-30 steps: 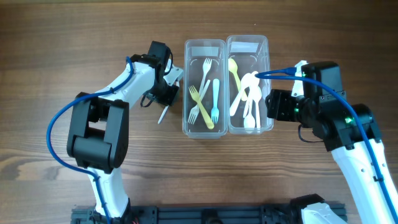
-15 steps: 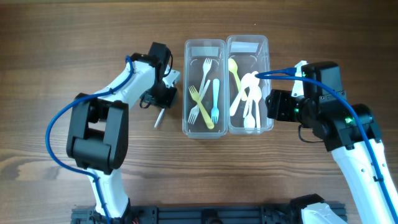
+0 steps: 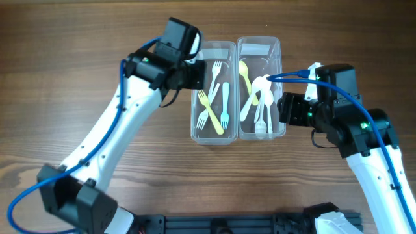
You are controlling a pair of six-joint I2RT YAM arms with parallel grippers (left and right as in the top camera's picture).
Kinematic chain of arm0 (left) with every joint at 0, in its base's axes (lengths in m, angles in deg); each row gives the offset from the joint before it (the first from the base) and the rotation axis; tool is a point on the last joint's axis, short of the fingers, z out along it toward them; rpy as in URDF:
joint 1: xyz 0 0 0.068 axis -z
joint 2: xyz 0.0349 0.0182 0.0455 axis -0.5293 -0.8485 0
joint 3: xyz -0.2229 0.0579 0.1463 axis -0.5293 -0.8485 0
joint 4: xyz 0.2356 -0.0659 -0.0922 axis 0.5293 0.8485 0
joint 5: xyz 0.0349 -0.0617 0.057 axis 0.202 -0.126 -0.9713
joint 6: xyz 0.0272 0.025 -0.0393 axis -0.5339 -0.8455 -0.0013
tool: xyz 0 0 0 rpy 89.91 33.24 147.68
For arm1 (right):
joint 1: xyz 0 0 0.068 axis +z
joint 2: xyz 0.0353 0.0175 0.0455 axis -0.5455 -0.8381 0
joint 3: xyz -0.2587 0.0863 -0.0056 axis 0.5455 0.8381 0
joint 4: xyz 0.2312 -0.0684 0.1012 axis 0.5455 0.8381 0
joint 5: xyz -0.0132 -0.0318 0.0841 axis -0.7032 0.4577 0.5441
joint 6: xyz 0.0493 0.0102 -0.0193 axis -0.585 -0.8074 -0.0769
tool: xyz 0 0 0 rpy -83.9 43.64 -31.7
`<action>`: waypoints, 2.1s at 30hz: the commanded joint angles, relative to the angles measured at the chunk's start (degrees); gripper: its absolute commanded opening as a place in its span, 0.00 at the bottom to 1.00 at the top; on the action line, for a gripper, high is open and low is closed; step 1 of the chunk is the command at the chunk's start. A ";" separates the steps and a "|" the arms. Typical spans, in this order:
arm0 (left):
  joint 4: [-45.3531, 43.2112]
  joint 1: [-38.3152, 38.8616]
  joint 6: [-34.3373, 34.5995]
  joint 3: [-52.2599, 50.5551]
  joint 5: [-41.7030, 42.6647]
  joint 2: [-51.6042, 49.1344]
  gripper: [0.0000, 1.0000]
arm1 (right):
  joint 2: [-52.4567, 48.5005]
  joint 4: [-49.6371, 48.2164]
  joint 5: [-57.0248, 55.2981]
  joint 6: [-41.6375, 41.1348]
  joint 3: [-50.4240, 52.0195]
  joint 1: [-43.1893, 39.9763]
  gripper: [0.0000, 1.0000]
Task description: Pack container
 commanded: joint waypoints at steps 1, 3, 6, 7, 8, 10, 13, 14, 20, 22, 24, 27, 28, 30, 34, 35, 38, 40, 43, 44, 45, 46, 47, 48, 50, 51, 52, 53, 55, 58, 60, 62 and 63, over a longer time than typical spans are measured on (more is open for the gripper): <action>-2.73 2.78 5.14 -0.26 0.13 -7.34 0.20 | -0.22 -0.59 -1.25 -0.07 -1.01 -0.13 0.74; -4.02 3.19 5.16 -0.26 0.15 -8.90 0.30 | -0.22 -0.85 -1.25 -0.09 -1.01 -0.13 0.74; -5.46 3.48 5.14 -0.26 0.17 -9.38 0.36 | -0.22 -1.29 -1.27 -0.07 -1.01 -0.13 0.75; -5.64 3.48 5.14 -0.20 0.20 -9.14 0.36 | -0.22 -1.46 -1.31 -0.04 -1.01 -0.13 0.75; -5.64 3.48 5.14 -0.07 0.37 -8.70 0.36 | -0.22 -1.68 -1.49 -0.04 -1.01 -0.13 0.75; -5.62 3.45 5.11 0.07 0.37 -7.34 0.37 | -0.24 -2.23 -1.97 -0.07 -0.98 -0.13 0.75; -5.60 3.45 4.44 0.07 0.37 -4.24 0.39 | -0.55 -2.93 -2.75 -0.02 -0.94 -0.13 0.75; -5.53 3.45 4.44 0.07 0.33 -2.99 0.40 | -0.66 -2.99 -2.75 -0.02 -0.94 -0.13 0.75; -3.54 3.41 -2.89 0.07 -4.04 8.87 0.42 | 0.59 -5.09 -8.94 4.70 -1.97 -0.13 0.74; -2.01 3.41 -4.04 0.07 -8.83 13.84 0.44 | 2.34 -5.70 -8.96 5.51 -2.95 -0.13 0.75; 0.00 3.41 -5.05 0.07 -13.94 19.52 0.45 | 5.44 -6.56 -8.94 7.30 -4.50 -0.13 0.76; 3.50 3.41 -5.05 0.07 -20.31 27.30 0.50 | 10.36 -6.60 -8.90 7.65 -7.78 -0.13 0.83; 4.72 3.41 -5.03 0.07 -21.94 29.83 0.54 | 12.11 -6.64 -8.68 7.65 -8.94 -0.13 0.86; 6.97 3.41 -5.03 0.07 -24.24 34.47 1.00 | 16.09 -6.84 -8.52 7.65 -10.93 -0.13 0.91; 10.88 3.41 -4.96 0.07 -25.68 43.65 1.00 | 24.81 -6.78 -8.44 7.63 -11.89 -0.13 1.00; 11.65 3.41 -4.31 0.07 -26.14 45.81 1.00 | 26.80 -6.34 -7.98 7.67 -11.89 -0.13 0.99; 14.71 3.41 -1.20 0.07 -30.10 50.27 1.00 | 30.88 -4.79 -5.73 7.72 -11.89 -0.13 1.00; 18.08 3.41 1.95 0.07 -34.49 52.26 1.00 | 32.74 -3.48 -4.26 7.65 -11.89 -0.13 1.00; 21.64 3.41 3.19 0.07 -37.27 53.44 1.00 | 33.94 -0.94 -4.13 7.63 -11.89 -0.13 1.00; 22.32 3.41 3.21 0.07 -37.22 53.48 1.00 | 33.94 0.00 -4.13 7.61 -11.89 -0.13 1.00; 22.95 3.41 3.21 0.07 -37.18 53.48 1.00 | 33.90 0.87 -4.13 7.61 -11.89 -0.13 1.00; 23.71 3.41 3.21 0.07 -37.18 53.44 1.00 | 33.81 1.95 -4.13 7.58 -11.89 -0.13 1.00; 24.28 3.41 3.21 0.07 -37.18 53.44 1.00 | 33.81 2.67 -4.15 7.56 -11.89 -0.13 0.99; 24.52 3.41 3.19 0.07 -37.18 53.44 1.00 | 33.81 3.32 -4.13 7.58 -11.89 -0.13 1.00; 24.50 3.41 3.19 0.07 -37.18 53.44 1.00 | 33.81 4.35 -4.15 7.61 -11.89 -0.13 1.00; 24.52 3.41 3.19 0.07 -37.18 53.44 1.00 | 33.81 4.39 -4.15 7.58 -11.89 -0.13 1.00; 24.50 3.41 3.19 0.07 -37.18 53.44 1.00 | 33.81 4.37 -4.15 7.58 -11.89 -0.13 1.00; 24.50 3.41 3.19 0.07 -37.18 53.44 1.00 | 33.81 4.39 -4.15 7.58 -11.89 -0.13 1.00; 24.50 3.41 3.19 0.07 -37.18 53.44 1.00 | 33.81 4.50 -4.15 7.61 -11.89 -0.13 1.00; 24.50 3.41 3.19 0.07 -37.18 53.44 1.00 | 33.81 5.55 -4.15 7.61 -11.89 -0.13 1.00; 24.50 3.41 3.19 0.07 -37.18 53.44 1.00 | 33.81 5.57 -4.15 7.58 -11.89 -0.13 1.00; 24.50 3.41 3.19 0.07 -37.20 53.44 1.00 | 33.81 5.62 -4.15 7.58 -11.89 -0.13 1.00; 24.50 3.41 3.19 0.07 -37.18 53.44 1.00 | 33.81 5.62 -4.15 7.61 -11.89 -0.13 1.00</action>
